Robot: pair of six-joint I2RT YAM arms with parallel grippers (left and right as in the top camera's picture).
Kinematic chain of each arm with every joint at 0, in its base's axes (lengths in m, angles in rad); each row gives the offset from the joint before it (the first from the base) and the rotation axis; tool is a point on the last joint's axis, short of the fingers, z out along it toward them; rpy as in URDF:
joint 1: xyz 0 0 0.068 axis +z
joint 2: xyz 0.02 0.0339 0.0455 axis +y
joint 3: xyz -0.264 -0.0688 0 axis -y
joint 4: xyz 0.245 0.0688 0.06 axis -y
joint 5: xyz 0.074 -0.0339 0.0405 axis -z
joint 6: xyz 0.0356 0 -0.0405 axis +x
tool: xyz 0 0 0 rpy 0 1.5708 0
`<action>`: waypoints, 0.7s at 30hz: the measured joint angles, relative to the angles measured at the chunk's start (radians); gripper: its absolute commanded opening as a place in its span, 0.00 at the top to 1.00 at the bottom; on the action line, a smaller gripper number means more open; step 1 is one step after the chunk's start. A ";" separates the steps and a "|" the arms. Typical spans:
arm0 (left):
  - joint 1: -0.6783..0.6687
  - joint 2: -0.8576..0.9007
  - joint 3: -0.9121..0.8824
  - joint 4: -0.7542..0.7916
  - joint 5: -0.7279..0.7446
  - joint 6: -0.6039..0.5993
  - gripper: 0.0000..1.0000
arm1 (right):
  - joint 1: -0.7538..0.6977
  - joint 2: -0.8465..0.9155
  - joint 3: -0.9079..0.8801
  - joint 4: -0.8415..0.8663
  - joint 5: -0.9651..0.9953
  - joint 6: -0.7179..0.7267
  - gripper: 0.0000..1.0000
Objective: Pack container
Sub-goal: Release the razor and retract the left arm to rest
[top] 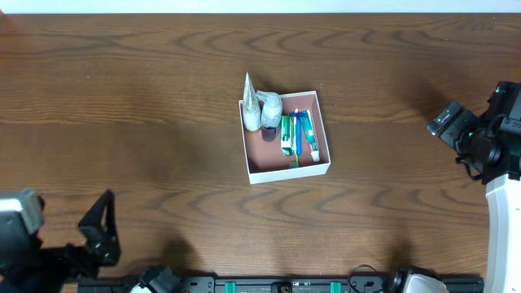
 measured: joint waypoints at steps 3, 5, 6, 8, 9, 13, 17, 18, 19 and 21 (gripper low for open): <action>0.000 -0.018 0.000 -0.068 0.010 -0.002 0.02 | 0.000 0.000 0.000 0.000 0.000 0.000 0.01; 0.004 -0.026 -0.003 -0.113 0.024 -0.021 0.02 | 0.000 0.000 0.000 0.000 0.000 0.000 0.01; 0.014 -0.034 -0.010 -0.112 0.026 -0.034 0.02 | 0.000 0.000 0.000 0.000 0.000 0.000 0.01; 0.051 -0.052 -0.041 -0.109 0.031 -0.066 0.02 | 0.000 0.000 0.000 0.000 0.000 0.000 0.01; 0.072 -0.064 -0.064 -0.105 0.031 -0.079 0.02 | 0.000 0.000 0.000 0.000 0.000 0.000 0.01; 0.179 -0.125 -0.203 0.038 0.042 -0.115 0.02 | 0.000 0.000 0.000 0.000 0.000 0.000 0.01; 0.296 -0.233 -0.438 0.315 0.049 -0.136 0.02 | 0.000 0.000 0.000 0.000 0.000 0.000 0.01; 0.319 -0.261 -0.497 0.380 0.052 -0.137 0.02 | 0.000 0.000 0.000 0.001 0.000 0.000 0.01; 0.343 -0.290 -0.559 0.447 0.056 -0.140 0.02 | 0.000 0.000 0.000 0.000 0.000 0.000 0.01; 0.393 -0.352 -0.695 0.589 0.073 -0.142 0.02 | 0.000 0.000 0.000 0.001 0.000 0.000 0.01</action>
